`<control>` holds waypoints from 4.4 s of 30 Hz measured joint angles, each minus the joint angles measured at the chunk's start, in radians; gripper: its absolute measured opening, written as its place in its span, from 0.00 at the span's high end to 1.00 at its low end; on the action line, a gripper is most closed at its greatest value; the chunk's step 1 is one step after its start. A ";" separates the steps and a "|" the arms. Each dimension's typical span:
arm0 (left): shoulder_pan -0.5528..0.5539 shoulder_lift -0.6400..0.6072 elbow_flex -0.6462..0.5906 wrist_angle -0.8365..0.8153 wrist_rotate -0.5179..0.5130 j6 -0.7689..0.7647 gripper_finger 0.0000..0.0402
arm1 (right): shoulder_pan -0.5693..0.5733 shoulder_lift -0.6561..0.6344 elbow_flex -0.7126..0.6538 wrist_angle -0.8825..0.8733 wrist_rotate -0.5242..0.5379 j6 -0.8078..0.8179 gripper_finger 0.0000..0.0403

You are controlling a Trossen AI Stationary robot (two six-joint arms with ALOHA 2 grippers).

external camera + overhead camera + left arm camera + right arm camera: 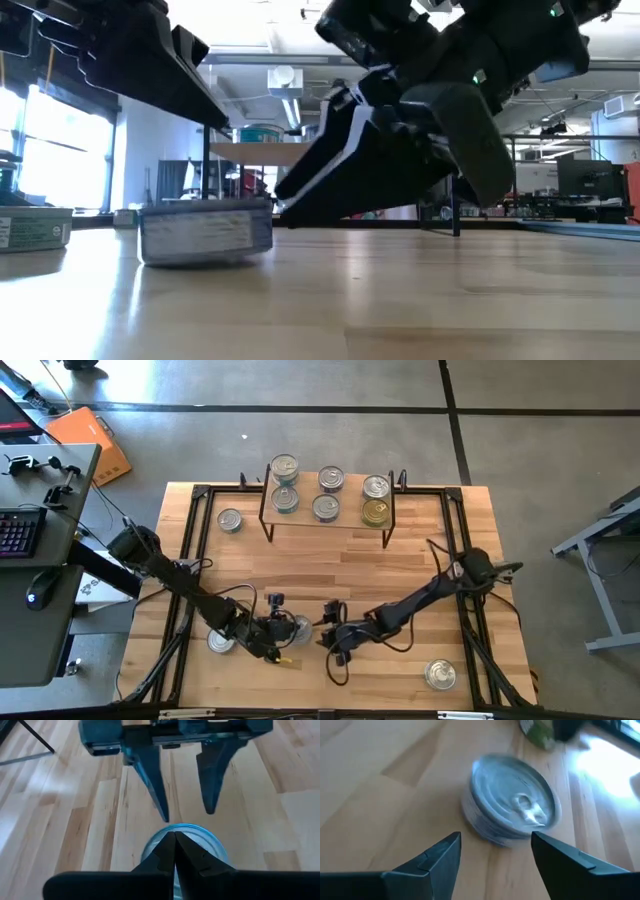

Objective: Stack canned seafood by type on shelf
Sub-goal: Stack the blue tuna can on top of the blue tuna can on the shelf

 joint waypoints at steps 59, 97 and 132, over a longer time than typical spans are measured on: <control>-0.160 0.207 -0.017 -0.092 -0.014 0.004 0.72 | 0.060 -0.007 0.000 -0.025 0.274 0.374 0.41; -0.044 0.106 0.054 0.049 0.033 0.050 1.00 | 0.041 0.109 0.000 0.289 0.238 -0.460 0.41; -0.018 0.180 0.056 0.054 -0.081 0.335 0.47 | 0.033 0.109 0.000 0.286 0.210 -0.015 0.68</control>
